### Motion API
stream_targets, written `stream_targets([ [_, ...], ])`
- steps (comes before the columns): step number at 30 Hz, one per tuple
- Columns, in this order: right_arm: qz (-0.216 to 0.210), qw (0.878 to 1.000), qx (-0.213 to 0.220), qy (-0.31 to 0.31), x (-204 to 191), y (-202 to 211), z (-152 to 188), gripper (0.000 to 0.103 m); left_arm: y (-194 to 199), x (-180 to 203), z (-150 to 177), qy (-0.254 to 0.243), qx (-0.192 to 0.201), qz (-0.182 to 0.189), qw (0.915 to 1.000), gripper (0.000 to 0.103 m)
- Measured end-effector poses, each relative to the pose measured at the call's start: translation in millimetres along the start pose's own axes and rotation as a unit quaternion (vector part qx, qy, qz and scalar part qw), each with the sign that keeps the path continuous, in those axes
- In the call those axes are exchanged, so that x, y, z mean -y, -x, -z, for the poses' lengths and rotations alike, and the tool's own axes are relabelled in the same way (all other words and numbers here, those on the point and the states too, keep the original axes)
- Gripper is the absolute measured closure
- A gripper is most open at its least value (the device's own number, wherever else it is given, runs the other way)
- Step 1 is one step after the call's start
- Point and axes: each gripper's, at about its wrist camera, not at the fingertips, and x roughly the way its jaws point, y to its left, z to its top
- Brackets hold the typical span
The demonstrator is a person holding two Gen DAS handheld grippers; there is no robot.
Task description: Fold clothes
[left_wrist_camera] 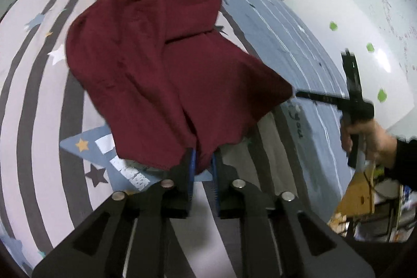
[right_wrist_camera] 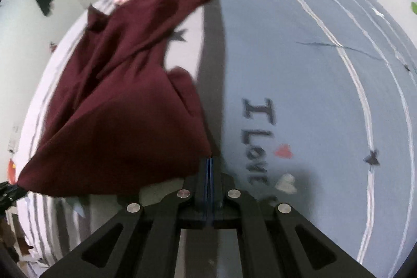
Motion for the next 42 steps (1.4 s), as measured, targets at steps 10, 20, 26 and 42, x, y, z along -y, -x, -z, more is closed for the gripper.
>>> stream_targets([
  [10, -0.024, 0.99, -0.014, -0.14, 17.8, -7.0, 26.0, 0.06, -13.7, -149.5, -93.4, 0.074, 0.108, -0.113, 0.9849, 0.029],
  [20, -0.038, 0.984, -0.029, -0.171, -20.6, -36.9, 45.6, 0.058, -118.6, -255.9, -213.6, 0.06, 0.064, -0.133, 0.9873, 0.029],
  [26, -0.023, 0.977, -0.005, -0.21, -33.5, -51.4, 40.0, 0.047, -157.4, -249.8, -224.9, 0.004, 0.039, -0.135, 0.9901, 0.029],
  [42, -0.013, 0.977, 0.055, -0.206, -19.7, -21.4, -9.8, 0.101, -40.6, -252.4, -205.8, 0.059, 0.118, -0.065, 0.9891, 0.098],
])
